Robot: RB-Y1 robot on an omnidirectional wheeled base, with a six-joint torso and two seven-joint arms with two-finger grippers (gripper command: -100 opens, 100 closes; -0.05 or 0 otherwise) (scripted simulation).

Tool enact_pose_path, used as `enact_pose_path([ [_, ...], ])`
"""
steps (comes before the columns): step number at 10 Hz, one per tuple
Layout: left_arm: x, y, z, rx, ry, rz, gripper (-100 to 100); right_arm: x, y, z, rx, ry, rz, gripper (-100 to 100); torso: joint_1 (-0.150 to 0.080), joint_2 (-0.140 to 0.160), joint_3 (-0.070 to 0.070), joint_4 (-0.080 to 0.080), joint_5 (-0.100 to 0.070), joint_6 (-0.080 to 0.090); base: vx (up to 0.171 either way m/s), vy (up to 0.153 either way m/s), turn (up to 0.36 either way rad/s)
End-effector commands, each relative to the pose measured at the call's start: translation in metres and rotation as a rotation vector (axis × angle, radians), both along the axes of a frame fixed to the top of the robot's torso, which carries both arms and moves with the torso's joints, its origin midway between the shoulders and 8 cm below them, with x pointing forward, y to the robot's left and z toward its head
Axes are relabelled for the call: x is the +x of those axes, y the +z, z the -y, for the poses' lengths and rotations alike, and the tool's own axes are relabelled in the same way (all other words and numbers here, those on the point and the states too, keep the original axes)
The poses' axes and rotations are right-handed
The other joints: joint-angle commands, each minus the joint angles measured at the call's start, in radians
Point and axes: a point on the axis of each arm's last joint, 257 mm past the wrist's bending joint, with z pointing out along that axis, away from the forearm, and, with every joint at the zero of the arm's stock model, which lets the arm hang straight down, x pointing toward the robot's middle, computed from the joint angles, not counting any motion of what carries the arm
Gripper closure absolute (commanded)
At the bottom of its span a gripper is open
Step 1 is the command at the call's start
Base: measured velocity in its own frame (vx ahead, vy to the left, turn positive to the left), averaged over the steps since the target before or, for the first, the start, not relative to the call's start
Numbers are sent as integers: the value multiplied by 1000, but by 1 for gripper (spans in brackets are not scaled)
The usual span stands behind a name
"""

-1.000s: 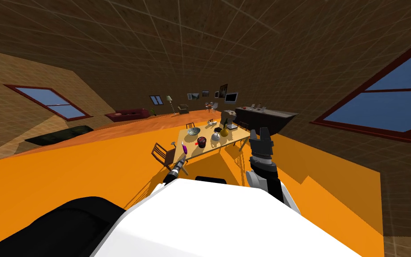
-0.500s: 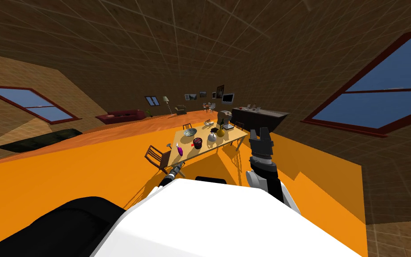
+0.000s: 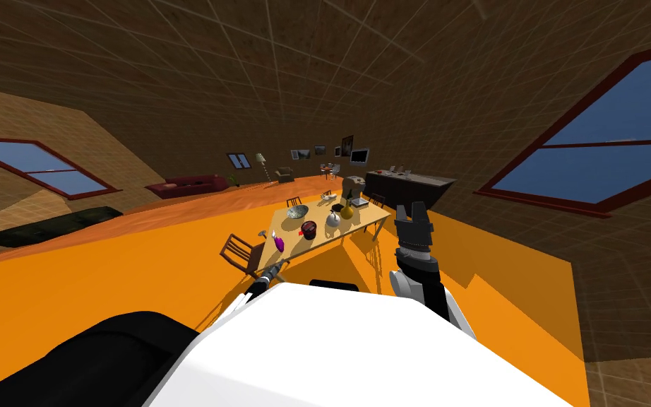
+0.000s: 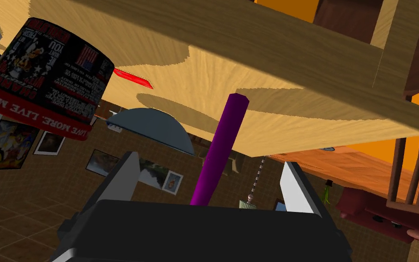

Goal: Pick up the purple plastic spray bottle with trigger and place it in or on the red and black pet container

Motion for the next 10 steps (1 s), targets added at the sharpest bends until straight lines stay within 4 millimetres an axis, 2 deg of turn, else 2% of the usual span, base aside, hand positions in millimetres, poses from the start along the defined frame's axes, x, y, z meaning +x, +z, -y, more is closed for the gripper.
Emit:
enact_pose_path([
  [1, -1, -2, -17, 45, -7, -27, -100, 0, 0, 0, 0, 0, 0, 0, 0, 0, 0, 0, 0, 0, 118, -36, 1],
  [3, 0, 0, -38, 95, -16, -51, -100, 0, 0, 0, 0, 0, 0, 0, 1, -1, -1, 0, 0, 0, 119, -41, 6],
  [4, 2, 3, -58, 142, -23, -70, -100, 0, 0, 0, 0, 0, 0, 0, 0, -1, -1, 0, 0, 0, 149, -62, 15],
  [6, 5, 8, -77, 186, -29, -86, -100, 0, 0, 0, 0, 0, 0, 0, -1, -4, -2, -1, 0, 0, 154, -50, 11],
  [8, 9, 17, -108, 256, -35, -111, -100, 0, 0, 0, 0, 0, 0, 0, 1, -3, -2, -1, 0, 0, 142, -40, 6],
  [9, 8, 15, -102, 235, -33, -103, -100, 0, 0, 0, 0, 0, 0, 0, 0, -2, -1, -1, 0, 0, 60, -28, 5],
  [10, 8, 15, -104, 240, -34, -104, 0, 0, 0, 0, 0, 0, 0, 0, 1, 2, 1, 0, 0, 0, 12, -4, 0],
])
